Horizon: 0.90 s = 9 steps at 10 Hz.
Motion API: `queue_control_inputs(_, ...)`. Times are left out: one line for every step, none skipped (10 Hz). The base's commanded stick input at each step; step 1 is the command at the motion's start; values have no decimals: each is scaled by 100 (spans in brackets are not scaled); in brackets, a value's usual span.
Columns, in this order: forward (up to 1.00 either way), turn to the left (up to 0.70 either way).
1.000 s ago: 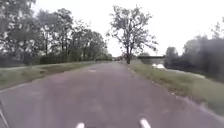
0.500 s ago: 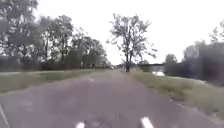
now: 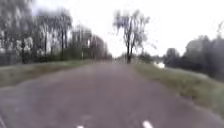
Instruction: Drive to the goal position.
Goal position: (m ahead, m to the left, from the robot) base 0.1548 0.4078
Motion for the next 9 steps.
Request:
queue_control_inputs(70, 0)
queue_control_inputs(70, 0)
queue_control_inputs(70, 0)
queue_control_inputs(70, 0)
queue_control_inputs(70, 0)
queue_control_inputs(70, 0)
queue_control_inputs(70, 0)
queue_control_inputs(70, 0)
queue_control_inputs(70, 0)
